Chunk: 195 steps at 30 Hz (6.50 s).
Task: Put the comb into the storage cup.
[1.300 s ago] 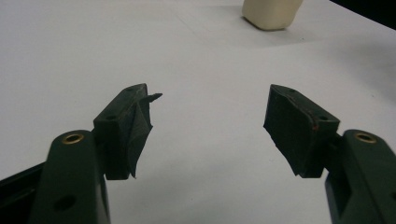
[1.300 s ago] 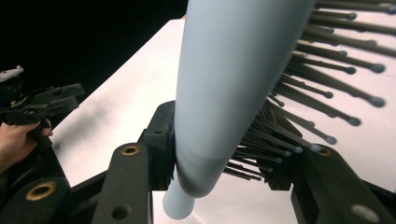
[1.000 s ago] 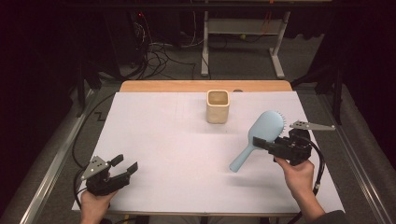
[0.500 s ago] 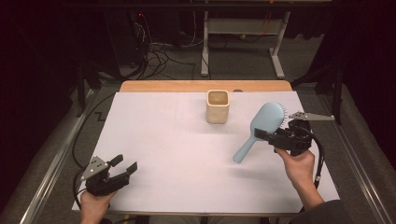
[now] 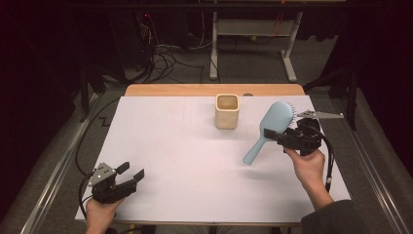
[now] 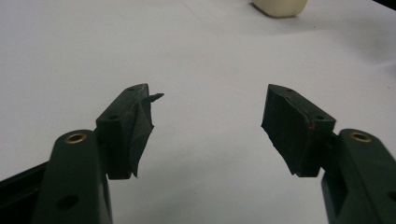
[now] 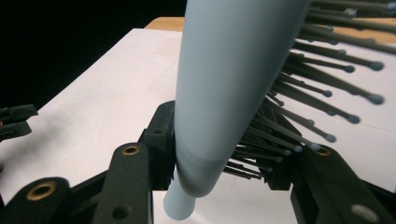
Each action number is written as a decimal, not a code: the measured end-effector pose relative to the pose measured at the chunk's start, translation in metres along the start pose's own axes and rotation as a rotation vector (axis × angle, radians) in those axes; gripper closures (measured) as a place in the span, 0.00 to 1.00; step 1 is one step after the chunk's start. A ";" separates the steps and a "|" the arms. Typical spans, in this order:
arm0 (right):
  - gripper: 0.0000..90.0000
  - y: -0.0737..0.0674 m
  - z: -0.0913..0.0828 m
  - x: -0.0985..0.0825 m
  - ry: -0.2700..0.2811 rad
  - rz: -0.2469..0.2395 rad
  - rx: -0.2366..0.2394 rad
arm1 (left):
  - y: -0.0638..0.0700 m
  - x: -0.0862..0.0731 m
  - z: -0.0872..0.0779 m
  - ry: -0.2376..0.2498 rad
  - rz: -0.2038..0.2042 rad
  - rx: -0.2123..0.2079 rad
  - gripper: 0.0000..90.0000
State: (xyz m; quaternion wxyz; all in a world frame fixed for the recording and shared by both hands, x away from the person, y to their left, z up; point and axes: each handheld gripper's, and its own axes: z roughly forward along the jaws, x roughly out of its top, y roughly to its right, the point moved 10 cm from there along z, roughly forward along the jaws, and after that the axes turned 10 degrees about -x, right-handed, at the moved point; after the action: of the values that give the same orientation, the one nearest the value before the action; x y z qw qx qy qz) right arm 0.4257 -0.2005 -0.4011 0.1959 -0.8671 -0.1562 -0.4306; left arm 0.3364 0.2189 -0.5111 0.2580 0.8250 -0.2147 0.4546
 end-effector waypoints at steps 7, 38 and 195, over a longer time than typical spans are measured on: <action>0.62 0.000 0.001 0.008 -0.002 -0.007 -0.007 | 0.001 0.000 0.001 -0.002 0.004 -0.002 0.38; 0.62 -0.005 0.019 0.037 0.015 -0.009 -0.025 | 0.000 0.001 -0.001 0.010 0.000 -0.002 0.38; 0.61 -0.020 0.098 0.152 0.077 -0.004 -0.218 | 0.004 0.002 0.000 0.004 0.014 -0.029 0.37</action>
State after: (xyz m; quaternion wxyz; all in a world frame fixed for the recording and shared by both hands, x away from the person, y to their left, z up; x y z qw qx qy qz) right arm 0.5724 -0.1207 -0.3286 0.1052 -0.8657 -0.1025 -0.4785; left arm 0.3347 0.2153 -0.5081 0.2671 0.8187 -0.2264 0.4551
